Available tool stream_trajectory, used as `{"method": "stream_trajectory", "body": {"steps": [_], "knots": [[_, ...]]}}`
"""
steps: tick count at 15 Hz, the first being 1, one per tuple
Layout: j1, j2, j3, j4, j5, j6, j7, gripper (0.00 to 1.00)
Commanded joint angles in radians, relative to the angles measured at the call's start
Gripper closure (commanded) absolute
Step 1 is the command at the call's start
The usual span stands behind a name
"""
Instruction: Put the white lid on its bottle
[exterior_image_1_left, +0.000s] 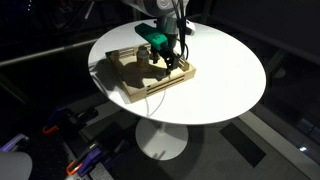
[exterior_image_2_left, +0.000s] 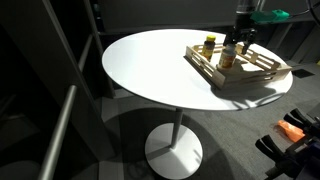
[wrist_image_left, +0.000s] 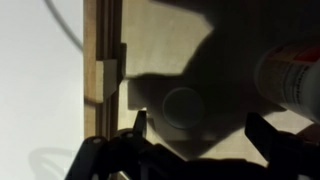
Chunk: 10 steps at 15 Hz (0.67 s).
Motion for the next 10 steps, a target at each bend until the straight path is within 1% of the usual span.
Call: {"method": "stream_trajectory", "body": {"steps": [1, 8, 9, 10], "knots": [[0.022, -0.004, -0.023, -0.011, -0.018, 0.007, 0.044, 0.0], [0.037, -0.009, -0.039, -0.049, -0.022, 0.073, 0.081, 0.0], [0.039, -0.009, -0.04, -0.055, -0.024, 0.085, 0.084, 0.02], [0.042, -0.009, -0.042, -0.059, -0.026, 0.096, 0.089, 0.13]]}}
